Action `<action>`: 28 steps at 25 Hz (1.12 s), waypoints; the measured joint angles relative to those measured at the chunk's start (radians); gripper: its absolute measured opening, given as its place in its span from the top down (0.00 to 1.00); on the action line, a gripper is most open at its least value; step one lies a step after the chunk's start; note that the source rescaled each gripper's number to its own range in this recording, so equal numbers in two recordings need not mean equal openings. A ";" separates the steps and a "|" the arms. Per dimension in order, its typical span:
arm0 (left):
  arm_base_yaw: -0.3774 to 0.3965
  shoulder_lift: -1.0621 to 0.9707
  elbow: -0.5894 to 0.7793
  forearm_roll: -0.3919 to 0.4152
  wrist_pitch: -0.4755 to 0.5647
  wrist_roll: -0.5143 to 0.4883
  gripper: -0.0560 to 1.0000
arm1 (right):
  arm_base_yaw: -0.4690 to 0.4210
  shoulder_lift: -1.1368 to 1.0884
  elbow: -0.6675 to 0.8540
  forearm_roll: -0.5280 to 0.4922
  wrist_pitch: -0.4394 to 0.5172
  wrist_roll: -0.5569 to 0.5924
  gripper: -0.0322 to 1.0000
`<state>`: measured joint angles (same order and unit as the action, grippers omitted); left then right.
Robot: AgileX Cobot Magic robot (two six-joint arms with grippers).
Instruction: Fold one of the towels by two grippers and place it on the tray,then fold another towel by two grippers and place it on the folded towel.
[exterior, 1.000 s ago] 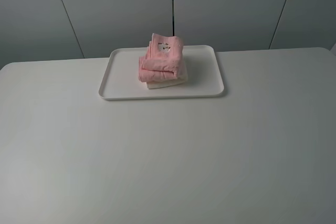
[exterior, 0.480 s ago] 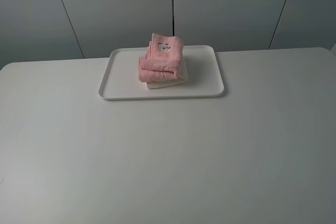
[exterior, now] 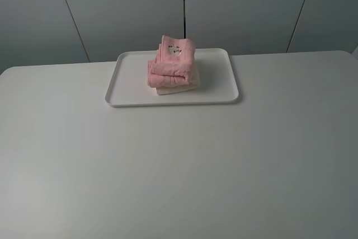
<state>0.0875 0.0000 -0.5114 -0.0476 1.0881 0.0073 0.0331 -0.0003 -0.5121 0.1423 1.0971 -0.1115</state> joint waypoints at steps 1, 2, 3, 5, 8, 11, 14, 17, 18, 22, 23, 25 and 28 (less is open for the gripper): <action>0.000 0.000 0.000 0.000 0.000 0.000 0.01 | 0.005 0.000 0.000 0.000 0.000 0.002 0.00; 0.000 0.000 0.000 0.000 0.000 -0.007 0.01 | 0.005 0.000 0.000 0.000 0.000 0.002 0.00; 0.000 0.000 0.000 0.006 0.000 -0.007 0.01 | 0.005 0.000 0.000 0.000 0.000 0.002 0.00; 0.000 0.000 0.000 0.025 0.000 -0.033 0.01 | 0.007 0.000 0.000 0.000 0.000 0.004 0.00; 0.000 0.000 0.000 0.038 0.000 -0.045 0.00 | 0.006 0.000 0.000 0.000 0.000 0.006 0.00; 0.000 0.000 0.000 0.041 0.000 -0.049 0.00 | 0.006 0.000 0.000 0.000 0.000 0.006 0.00; 0.000 0.000 0.000 0.048 0.000 -0.049 0.00 | 0.006 0.000 0.000 0.002 0.000 0.006 0.00; 0.000 0.000 0.000 0.048 0.000 -0.049 0.00 | 0.006 0.000 0.000 0.002 0.000 0.006 0.00; 0.000 0.000 0.000 0.048 0.000 -0.049 0.00 | 0.006 0.000 0.000 0.002 0.000 0.006 0.00; 0.000 0.000 0.000 0.048 0.000 -0.049 0.00 | 0.006 0.000 0.000 0.002 0.000 0.006 0.00; 0.000 0.000 0.000 0.048 0.000 -0.049 0.00 | 0.006 0.000 0.000 0.002 0.000 0.006 0.00; 0.000 0.000 0.000 0.048 0.000 -0.049 0.00 | 0.006 0.000 0.000 0.002 0.000 0.006 0.00; 0.000 0.000 0.000 0.048 0.000 -0.049 0.00 | 0.006 0.000 0.000 0.002 0.000 0.006 0.00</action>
<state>0.0875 0.0000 -0.5114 0.0000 1.0881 -0.0417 0.0395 -0.0003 -0.5121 0.1444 1.0971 -0.1057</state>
